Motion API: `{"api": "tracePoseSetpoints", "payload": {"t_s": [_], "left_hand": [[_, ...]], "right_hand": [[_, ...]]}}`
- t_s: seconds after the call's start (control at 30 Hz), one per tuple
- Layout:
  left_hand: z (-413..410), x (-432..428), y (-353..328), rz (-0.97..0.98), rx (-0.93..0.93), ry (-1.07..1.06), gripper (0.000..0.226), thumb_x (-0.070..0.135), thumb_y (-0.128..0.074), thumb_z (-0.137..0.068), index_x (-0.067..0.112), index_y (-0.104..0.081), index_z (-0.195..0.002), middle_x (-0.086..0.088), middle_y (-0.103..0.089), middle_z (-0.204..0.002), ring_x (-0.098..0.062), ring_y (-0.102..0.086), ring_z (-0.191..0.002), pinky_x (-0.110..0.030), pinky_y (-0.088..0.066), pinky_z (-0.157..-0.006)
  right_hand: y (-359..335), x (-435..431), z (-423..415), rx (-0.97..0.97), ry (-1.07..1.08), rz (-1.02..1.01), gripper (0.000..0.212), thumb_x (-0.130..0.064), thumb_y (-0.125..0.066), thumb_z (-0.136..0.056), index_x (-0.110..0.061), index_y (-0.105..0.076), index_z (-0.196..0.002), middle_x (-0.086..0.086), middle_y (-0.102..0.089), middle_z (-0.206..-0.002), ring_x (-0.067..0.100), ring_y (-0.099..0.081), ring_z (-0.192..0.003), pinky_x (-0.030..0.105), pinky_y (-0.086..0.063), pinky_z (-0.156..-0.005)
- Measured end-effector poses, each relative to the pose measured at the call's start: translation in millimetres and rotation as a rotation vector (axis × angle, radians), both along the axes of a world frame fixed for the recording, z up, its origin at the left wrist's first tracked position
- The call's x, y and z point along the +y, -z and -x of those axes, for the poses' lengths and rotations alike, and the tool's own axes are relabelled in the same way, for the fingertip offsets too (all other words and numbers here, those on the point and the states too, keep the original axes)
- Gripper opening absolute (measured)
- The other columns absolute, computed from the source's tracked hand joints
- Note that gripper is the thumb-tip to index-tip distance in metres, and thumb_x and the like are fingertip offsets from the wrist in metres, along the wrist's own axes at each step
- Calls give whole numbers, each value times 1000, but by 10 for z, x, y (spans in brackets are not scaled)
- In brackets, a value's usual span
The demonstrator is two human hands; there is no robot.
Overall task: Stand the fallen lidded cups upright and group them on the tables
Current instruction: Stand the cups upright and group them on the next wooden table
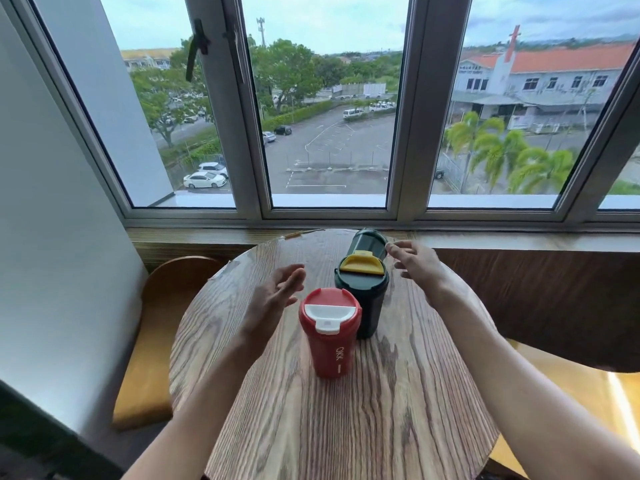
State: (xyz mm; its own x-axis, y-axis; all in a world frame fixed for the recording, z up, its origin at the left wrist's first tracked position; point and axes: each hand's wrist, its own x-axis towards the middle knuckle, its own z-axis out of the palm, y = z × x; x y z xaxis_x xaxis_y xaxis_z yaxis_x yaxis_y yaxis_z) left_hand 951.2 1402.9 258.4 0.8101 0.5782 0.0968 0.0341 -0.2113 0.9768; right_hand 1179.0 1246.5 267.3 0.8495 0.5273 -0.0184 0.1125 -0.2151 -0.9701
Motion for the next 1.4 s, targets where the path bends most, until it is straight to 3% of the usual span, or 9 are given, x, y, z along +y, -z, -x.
{"api": "tracePoseSetpoints", "payload": {"t_s": [0.07,0.17,0.47,0.6,0.7,0.87,1.1,1.3,1.4], "left_hand": [[-197,110,-79,-14,23,-78,41,43,-64,-89,17,-61,-121,-4,-66,-116,-20,-65,-109,-32,-54,-89],[-564,311,-126,-33,126,-109,26,24,-63,-94,12,-64,-116,-5,-69,-106,-25,-66,-100,-37,-54,-85],[-1612,550,-114,-31,481,70,35,31,-64,-93,10,-62,-122,-5,-64,-112,-25,-61,-104,-34,-48,-80],[-1864,523,-39,1,552,122,60,46,-64,-90,9,-52,-136,-9,-60,-132,-28,-59,-109,-36,-49,-84],[-1999,471,-22,4,534,136,79,49,-67,-86,21,-31,-150,-15,-53,-140,-29,-59,-110,-38,-51,-85],[-2185,399,-33,-97,512,220,82,46,-73,-82,36,-29,-150,-8,-48,-141,-19,-56,-97,-24,-43,-54],[-2273,428,80,-36,457,190,72,38,-79,-75,34,-42,-138,-14,-60,-122,-25,-64,-96,-29,-51,-57],[-1830,590,-17,57,208,102,84,29,-83,-58,28,-37,-128,-17,-65,-105,-31,-67,-89,-34,-57,-63],[-1504,706,-30,22,112,142,80,11,-80,-65,21,-31,-127,-10,-58,-97,-22,-62,-81,-22,-56,-63]], "right_hand": [[7,147,-171,16,34,116,41,-42,-65,-88,-12,-59,-115,10,-64,-118,23,-62,-96,38,-54,-83],[-18,339,-359,72,15,262,48,-45,-65,-86,-7,-58,-115,14,-60,-119,26,-58,-101,46,-53,-92],[14,610,-652,281,-39,336,47,-49,-67,-84,-16,-49,-113,16,-50,-132,38,-58,-111,42,-55,-85],[85,579,-622,276,23,237,63,-47,-68,-84,-15,-44,-133,12,-49,-136,32,-53,-118,42,-51,-91],[62,387,-431,137,80,109,55,-41,-70,-85,-13,-52,-128,7,-59,-122,20,-57,-108,29,-47,-82],[-114,11,7,115,-123,-21,24,-38,-73,-82,-21,-69,-99,2,-70,-97,14,-64,-91,24,-47,-72],[-146,-33,187,170,-315,-16,32,-24,-83,-74,-18,-68,-101,1,-61,-92,11,-60,-79,32,-48,-77],[-152,-31,208,160,-294,-21,29,-22,-82,-75,-17,-68,-100,1,-62,-90,12,-61,-79,29,-47,-71],[-148,-38,250,164,-281,-30,30,-23,-81,-76,-16,-67,-101,-1,-63,-88,13,-61,-81,32,-46,-73]]}}
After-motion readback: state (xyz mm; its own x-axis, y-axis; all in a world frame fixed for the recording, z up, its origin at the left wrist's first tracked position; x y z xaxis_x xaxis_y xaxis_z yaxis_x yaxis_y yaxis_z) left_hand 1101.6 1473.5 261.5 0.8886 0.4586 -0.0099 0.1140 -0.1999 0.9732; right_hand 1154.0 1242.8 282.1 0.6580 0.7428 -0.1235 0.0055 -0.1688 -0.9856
